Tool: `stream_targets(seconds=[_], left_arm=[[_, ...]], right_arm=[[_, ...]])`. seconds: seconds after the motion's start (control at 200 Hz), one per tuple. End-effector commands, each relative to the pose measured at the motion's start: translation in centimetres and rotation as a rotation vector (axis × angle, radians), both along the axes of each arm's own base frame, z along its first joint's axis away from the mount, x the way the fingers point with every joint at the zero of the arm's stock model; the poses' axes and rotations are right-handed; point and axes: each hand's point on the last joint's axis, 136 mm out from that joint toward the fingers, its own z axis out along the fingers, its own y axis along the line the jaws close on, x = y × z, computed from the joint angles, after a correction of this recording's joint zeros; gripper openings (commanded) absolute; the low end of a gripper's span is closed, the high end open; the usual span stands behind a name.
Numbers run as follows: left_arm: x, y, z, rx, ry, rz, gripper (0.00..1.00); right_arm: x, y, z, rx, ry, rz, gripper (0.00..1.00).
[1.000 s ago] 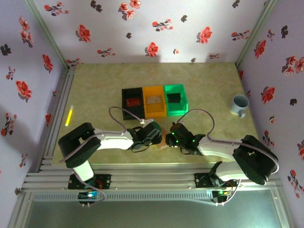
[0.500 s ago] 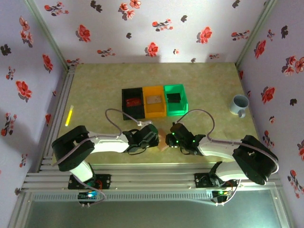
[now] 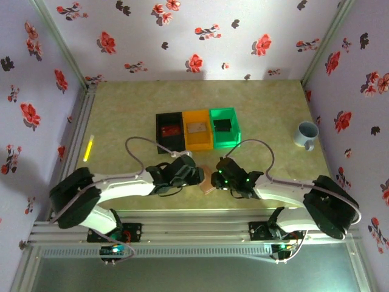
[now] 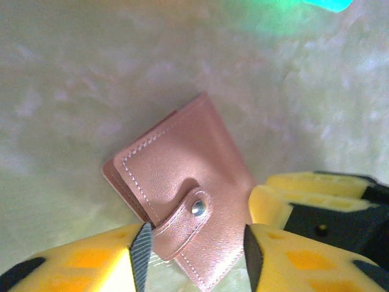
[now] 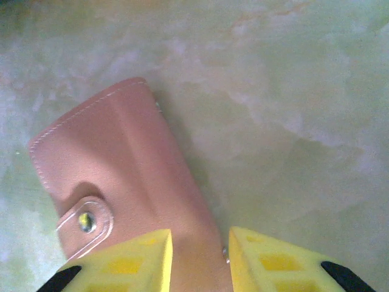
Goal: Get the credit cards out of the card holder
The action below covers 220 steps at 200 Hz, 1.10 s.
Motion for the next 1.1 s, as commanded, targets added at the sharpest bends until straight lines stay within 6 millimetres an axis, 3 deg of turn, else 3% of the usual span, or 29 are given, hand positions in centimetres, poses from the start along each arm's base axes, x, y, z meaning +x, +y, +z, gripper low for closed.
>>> stream_targets(seconds=[0.0, 0.15, 0.515, 0.8, 1.095], left_arm=[[0.2, 2.3, 0.3, 0.036, -0.016, 0.014, 0.52], [0.2, 4.6, 1.6, 0.027, -0.037, 0.053, 0.54], [-0.9, 10.9, 3.5, 0.068, -0.096, 0.159, 0.59], [-1.7, 12.1, 3.1, 0.058, -0.086, 0.174, 0.59], [-1.9, 12.3, 3.0, 0.062, -0.080, 0.171, 0.59]], right_arm=[[0.4, -0.4, 2.2, -0.042, -0.006, -0.073, 0.30], [0.8, 0.5, 3.4, -0.023, -0.008, -0.136, 0.31], [1.3, 4.4, 2.7, 0.022, 0.039, -0.227, 0.36], [1.2, 5.0, 1.5, -0.080, 0.076, -0.297, 0.34], [0.8, 4.8, 0.1, -0.117, 0.119, -0.354, 0.40]])
